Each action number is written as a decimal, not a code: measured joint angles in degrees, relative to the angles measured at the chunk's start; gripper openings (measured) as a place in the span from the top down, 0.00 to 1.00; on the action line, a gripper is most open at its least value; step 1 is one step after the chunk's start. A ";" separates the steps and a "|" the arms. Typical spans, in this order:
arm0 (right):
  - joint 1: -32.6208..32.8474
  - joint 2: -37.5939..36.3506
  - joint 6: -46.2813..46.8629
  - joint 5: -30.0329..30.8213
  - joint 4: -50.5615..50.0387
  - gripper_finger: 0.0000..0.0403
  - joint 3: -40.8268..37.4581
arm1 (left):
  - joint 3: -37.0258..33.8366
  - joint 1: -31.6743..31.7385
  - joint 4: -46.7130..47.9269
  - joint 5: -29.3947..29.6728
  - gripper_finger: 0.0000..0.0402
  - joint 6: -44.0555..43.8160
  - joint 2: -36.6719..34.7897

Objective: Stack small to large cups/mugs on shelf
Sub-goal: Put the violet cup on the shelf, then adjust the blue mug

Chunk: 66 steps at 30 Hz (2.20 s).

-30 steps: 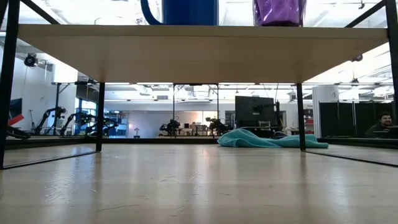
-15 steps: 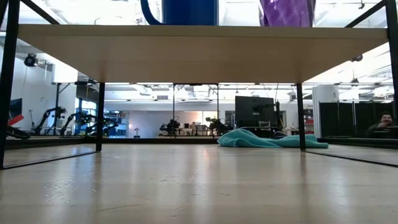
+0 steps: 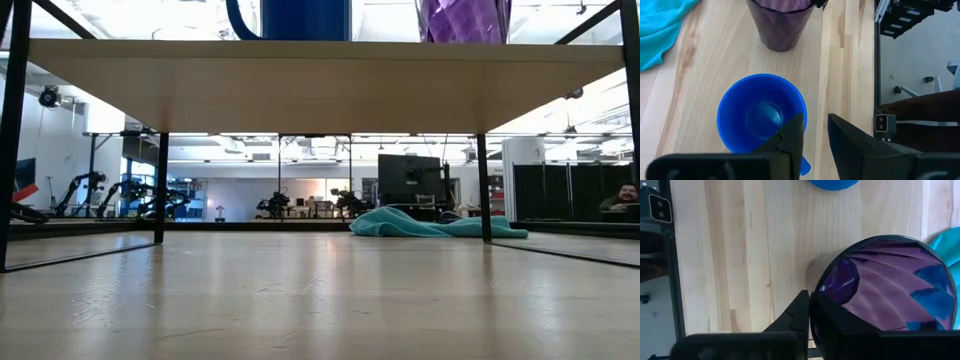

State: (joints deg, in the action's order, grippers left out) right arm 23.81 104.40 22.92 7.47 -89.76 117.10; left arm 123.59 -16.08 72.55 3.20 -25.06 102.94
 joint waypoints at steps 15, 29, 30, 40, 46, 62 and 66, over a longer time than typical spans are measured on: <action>-0.22 0.00 0.00 -0.14 -0.01 0.79 -0.11 | -0.09 0.00 0.02 0.00 0.81 0.00 0.00; -0.20 -0.02 0.00 -0.14 -0.01 0.73 5.21 | 0.11 -0.28 0.00 -4.71 0.81 -3.53 0.00; -0.20 -0.02 0.00 -0.15 0.01 0.73 5.81 | 0.11 -0.54 0.01 -4.99 0.81 -4.11 0.00; -0.29 -0.02 -9.40 1.65 6.87 0.73 10.97 | -0.20 -3.64 -0.06 -4.88 0.81 -8.20 0.00; -1.62 0.02 -18.81 1.66 17.48 0.72 11.04 | -1.65 -5.58 -0.06 -2.62 0.81 -13.16 0.74; -4.26 0.35 -20.04 1.76 18.56 0.72 10.27 | -6.95 -10.32 0.67 9.89 0.81 -28.59 4.33; -4.26 0.35 -20.15 1.70 18.52 0.72 10.27 | -9.59 -10.62 0.85 11.36 0.82 -31.14 4.36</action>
State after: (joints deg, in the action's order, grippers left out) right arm 19.55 104.75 2.77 9.17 -71.24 127.37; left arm 114.00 -26.70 73.41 14.57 -56.20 107.29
